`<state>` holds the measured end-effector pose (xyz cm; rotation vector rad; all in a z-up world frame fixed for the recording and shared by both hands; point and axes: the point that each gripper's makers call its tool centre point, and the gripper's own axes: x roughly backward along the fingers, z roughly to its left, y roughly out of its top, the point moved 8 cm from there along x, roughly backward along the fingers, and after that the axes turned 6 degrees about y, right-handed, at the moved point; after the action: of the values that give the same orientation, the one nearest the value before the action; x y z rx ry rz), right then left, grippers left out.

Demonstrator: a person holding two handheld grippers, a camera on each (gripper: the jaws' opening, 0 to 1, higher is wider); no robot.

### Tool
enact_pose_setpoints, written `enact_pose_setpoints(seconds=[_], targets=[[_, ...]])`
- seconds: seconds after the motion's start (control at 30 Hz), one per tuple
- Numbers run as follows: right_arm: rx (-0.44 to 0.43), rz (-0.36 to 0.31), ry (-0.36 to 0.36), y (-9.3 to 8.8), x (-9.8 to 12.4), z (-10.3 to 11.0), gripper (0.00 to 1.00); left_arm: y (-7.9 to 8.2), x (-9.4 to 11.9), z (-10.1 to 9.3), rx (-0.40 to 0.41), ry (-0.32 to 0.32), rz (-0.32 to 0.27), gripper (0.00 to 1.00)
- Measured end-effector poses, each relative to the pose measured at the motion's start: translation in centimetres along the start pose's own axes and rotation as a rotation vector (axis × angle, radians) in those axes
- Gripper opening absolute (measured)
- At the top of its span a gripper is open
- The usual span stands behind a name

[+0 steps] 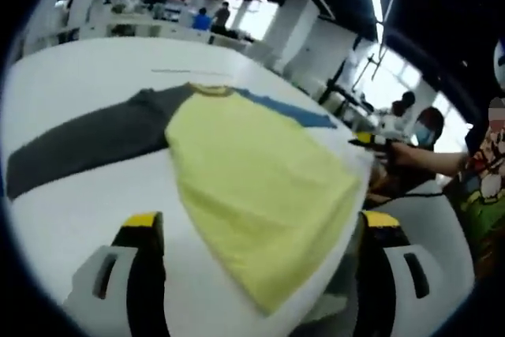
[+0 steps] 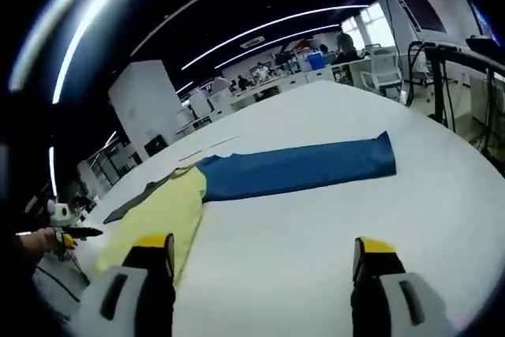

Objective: Fold the garment on the visible template until the final outline fits inside the template.

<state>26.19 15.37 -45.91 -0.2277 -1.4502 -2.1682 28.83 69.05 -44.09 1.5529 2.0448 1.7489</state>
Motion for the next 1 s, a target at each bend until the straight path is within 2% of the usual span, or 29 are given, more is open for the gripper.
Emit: enact_pose_setpoints(seconds=[0.17,0.33,0.43,0.53,0.6,0.7,0.87,1.0], targets=[[-0.002,-0.069,-0.084,1.9,-0.6,-2.1,0.9,-0.3,0.3,0.1,0.017,0.014,-0.018,0.97],[0.028,-0.099,-0.192,3.3,-1.3,-4.3,0.84,-0.5,0.9,0.1,0.024,0.025,-0.013,0.96],[-0.02,-0.106,-0.189,3.6,-2.2,-5.0,0.84,-0.4,1.2,0.4,0.035,0.036,-0.017,0.97],[0.01,-0.105,-0.224,3.9,-2.9,-5.5,0.82,-0.2,1.6,0.9,0.059,0.051,-0.024,0.96],[-0.024,-0.116,-0.236,4.1,-3.4,-5.7,0.8,-0.1,1.7,1.0,0.064,0.058,-0.025,0.95],[-0.01,-0.112,-0.242,4.2,-4.0,-5.8,0.74,0.0,1.9,1.1,0.063,0.066,-0.022,0.95],[-0.018,-0.117,-0.243,4.5,-4.9,-6.2,0.75,-0.2,2.2,1.2,0.06,0.075,-0.009,0.95],[-0.041,-0.131,-0.252,5.1,-5.1,-6.8,0.7,-0.3,2.2,1.0,0.065,0.077,-0.006,0.93]])
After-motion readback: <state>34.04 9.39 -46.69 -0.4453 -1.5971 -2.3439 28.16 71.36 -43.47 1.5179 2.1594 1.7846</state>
